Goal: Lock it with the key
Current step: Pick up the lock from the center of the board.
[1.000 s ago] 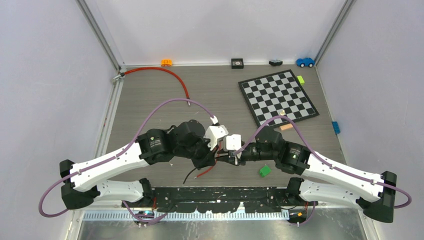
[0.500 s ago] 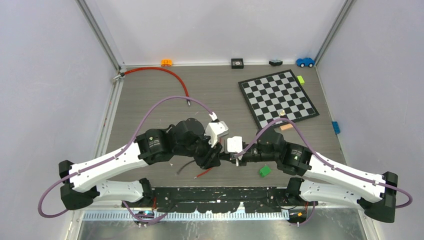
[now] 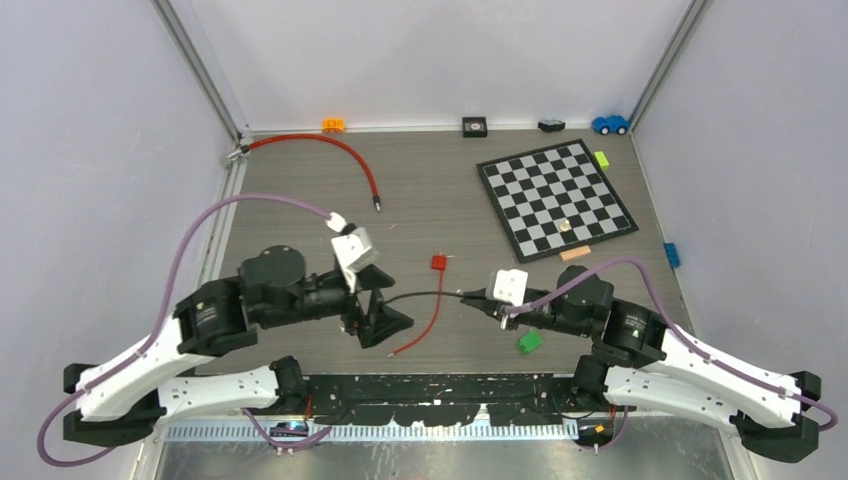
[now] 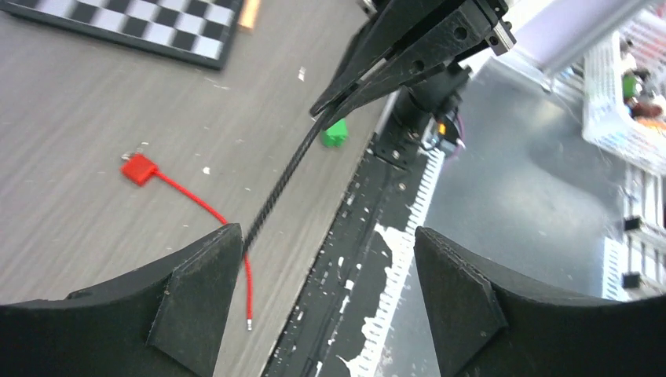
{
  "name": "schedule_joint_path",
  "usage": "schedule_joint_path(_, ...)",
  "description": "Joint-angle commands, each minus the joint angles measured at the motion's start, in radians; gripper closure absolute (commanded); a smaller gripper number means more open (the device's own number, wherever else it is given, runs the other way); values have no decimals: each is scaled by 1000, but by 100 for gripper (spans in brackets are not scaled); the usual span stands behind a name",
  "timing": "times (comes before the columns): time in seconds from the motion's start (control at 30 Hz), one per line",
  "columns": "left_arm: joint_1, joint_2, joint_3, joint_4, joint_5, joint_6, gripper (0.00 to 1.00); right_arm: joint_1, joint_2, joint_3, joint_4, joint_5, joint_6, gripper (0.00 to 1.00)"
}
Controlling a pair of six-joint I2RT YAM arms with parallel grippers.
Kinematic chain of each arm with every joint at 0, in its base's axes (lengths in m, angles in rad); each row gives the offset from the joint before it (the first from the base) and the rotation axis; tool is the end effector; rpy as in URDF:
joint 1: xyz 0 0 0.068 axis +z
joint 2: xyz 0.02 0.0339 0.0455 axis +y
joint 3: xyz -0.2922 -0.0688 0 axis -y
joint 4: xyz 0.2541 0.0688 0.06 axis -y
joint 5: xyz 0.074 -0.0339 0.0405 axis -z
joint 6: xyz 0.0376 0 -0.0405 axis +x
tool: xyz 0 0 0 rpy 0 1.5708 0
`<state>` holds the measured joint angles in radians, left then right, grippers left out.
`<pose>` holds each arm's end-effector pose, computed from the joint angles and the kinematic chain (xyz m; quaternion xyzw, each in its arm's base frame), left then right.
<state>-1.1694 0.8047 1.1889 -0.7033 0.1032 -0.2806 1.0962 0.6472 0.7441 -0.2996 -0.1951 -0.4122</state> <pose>0.0497 -0.1270 0.4400 0.3752 0.7178 -0.4192 0.4102 0.0587 0.1302 0.3517 -0.5730 0.5200 0.2820 0.5672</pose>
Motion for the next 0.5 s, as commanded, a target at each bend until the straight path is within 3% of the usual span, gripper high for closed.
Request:
schedule_joint_path(0.0,-1,-79,3,26,-194,8,18,4,-12,10,130,263,239,99)
schedule_joint_path(0.1,-2,-124,-25,54,-294,-3,20,4,8,25,177,409,422,99)
schedule_joint_path(0.27,-1,-129,-62,131,-329,-13,25,3,98,90,224,695,830,99)
schedule_joint_path(0.37,-1,-70,-81,174,-326,-12,25,4,191,195,124,831,1064,99)
schedule_joint_path(0.47,-2,46,-70,191,-316,-3,25,4,239,233,122,866,1242,99)
